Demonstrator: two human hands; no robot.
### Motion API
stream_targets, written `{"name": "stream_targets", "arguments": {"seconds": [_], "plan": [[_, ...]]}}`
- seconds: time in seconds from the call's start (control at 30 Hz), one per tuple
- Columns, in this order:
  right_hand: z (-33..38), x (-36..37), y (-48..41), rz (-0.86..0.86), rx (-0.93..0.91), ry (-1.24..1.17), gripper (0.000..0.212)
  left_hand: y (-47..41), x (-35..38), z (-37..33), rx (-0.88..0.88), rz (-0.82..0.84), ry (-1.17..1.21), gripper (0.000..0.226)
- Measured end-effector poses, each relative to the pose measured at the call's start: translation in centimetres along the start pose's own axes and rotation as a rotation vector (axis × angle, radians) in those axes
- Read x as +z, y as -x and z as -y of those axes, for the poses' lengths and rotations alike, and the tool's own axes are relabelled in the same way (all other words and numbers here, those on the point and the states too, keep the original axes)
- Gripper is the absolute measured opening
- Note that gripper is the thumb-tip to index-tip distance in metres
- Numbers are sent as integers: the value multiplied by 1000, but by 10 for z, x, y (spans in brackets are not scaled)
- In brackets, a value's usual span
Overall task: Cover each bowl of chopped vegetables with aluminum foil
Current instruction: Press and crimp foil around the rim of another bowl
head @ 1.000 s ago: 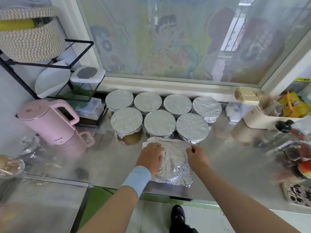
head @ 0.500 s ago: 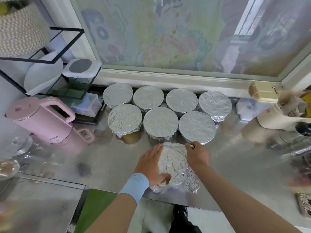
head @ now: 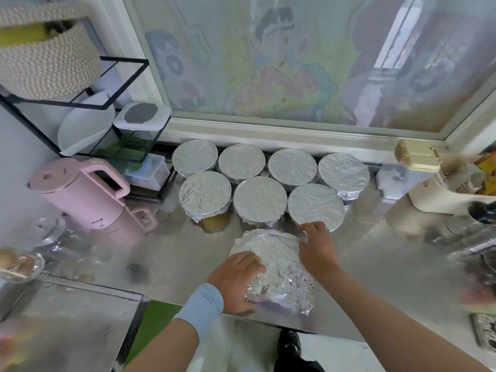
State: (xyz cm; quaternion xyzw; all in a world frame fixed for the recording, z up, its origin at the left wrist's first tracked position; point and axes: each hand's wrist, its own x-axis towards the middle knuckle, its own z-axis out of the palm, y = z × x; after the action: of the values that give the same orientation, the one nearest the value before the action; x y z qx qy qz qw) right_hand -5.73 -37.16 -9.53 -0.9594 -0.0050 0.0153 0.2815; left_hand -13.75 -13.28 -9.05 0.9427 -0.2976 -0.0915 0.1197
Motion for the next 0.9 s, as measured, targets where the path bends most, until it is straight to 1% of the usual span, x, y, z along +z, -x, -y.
{"name": "stream_targets", "arguments": {"seconds": [0.03,0.1,0.13,0.2,0.27,0.33,0.37,0.47,0.53,0.57,0.6,0.67,0.73,0.77,0.83,0.9], "plan": [[1,-1,3,-29,-79,93,43,2,-4,-1,-9,-26,33,60],[2,-5,11,-46,-209,187,52,4,-11,-2,-49,-76,131,35],[1,-8,13,-27,-259,196,55,5,-15,-3,-89,-105,184,29],[-5,-17,16,48,-304,153,56,6,-24,-4,-216,-189,283,29],[-4,-33,21,141,-254,44,55,3,-41,-2,-344,-304,393,23],[5,-51,28,212,-84,-113,49,-2,-65,0,-458,-397,496,17],[10,-57,28,234,-15,-215,44,-4,-77,1,-508,-427,546,19],[28,-69,22,245,71,-536,32,-7,-108,4,-613,-544,743,28],[37,-74,18,222,121,-603,42,-9,-121,5,-653,-599,893,24],[39,-75,17,203,148,-593,43,-11,-124,7,-670,-584,923,22],[39,-74,16,190,175,-582,41,-11,-124,10,-686,-530,931,18],[33,-70,15,195,236,-588,42,-9,-120,19,-717,-364,1013,11],[24,-66,16,192,303,-627,41,-4,-110,22,-728,-199,1175,18],[20,-64,16,186,334,-632,37,-2,-104,22,-727,-153,1222,23],[14,-63,21,202,354,-603,29,0,-93,21,-734,-142,1243,26],[9,-60,26,246,361,-559,20,-2,-81,20,-769,-172,1242,20]]}}
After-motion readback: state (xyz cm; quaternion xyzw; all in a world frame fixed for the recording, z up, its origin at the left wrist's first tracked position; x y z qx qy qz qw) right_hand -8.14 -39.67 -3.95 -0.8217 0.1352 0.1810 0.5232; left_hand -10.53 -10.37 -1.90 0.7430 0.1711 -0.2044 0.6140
